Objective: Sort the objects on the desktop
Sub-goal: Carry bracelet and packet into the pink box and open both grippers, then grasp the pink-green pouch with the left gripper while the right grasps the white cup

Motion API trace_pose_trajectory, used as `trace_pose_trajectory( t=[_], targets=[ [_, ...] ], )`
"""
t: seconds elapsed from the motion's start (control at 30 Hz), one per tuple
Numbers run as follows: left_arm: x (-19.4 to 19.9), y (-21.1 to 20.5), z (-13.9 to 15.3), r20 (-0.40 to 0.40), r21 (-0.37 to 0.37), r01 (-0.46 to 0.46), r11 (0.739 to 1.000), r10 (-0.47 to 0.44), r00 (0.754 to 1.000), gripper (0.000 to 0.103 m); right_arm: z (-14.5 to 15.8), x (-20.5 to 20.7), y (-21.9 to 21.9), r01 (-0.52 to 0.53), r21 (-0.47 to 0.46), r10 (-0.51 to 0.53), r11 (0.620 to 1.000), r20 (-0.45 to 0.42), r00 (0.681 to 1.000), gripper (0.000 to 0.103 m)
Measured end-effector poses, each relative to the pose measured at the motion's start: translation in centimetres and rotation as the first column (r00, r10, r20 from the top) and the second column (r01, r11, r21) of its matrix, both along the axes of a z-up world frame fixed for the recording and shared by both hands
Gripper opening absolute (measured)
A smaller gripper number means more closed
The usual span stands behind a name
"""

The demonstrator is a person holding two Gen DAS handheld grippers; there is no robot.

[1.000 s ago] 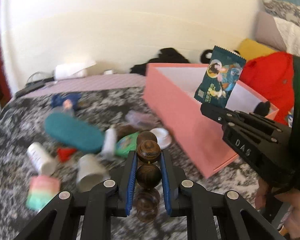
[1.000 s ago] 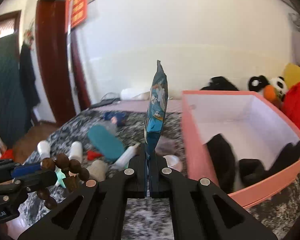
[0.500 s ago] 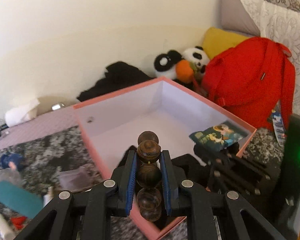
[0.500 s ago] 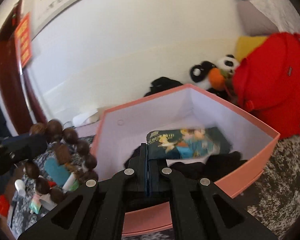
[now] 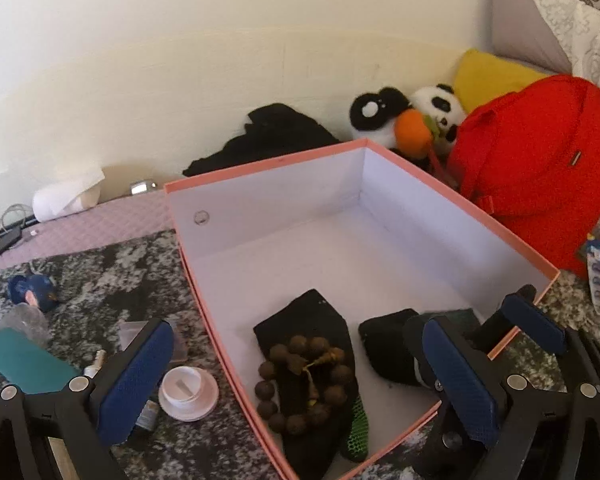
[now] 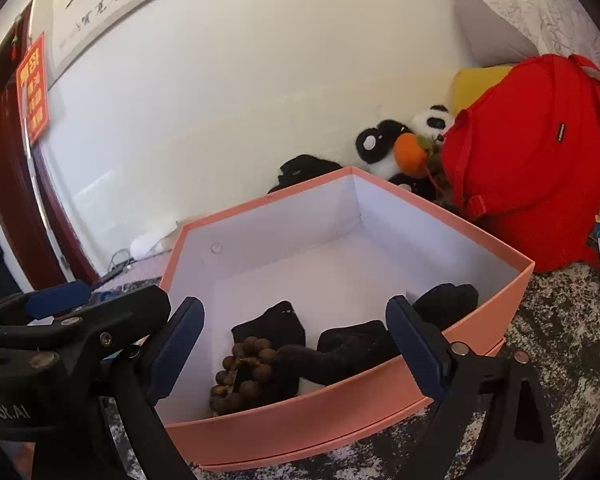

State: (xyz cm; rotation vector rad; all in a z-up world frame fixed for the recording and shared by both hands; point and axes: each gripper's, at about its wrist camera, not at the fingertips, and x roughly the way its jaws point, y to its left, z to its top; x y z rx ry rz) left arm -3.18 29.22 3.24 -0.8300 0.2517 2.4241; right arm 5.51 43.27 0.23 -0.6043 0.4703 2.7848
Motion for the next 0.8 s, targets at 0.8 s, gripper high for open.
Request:
trace_pose_trajectory(
  t=[0.8],
  targets=[
    [2.2, -29.1, -4.0, 0.044, 0.036, -0.410, 0.911, 0.409, 0.912, 0.103, 0.4, -3.8, -20.4, -0.315, 0.199, 0.310, 0.928, 0.058, 0.949, 0.094]
  ],
)
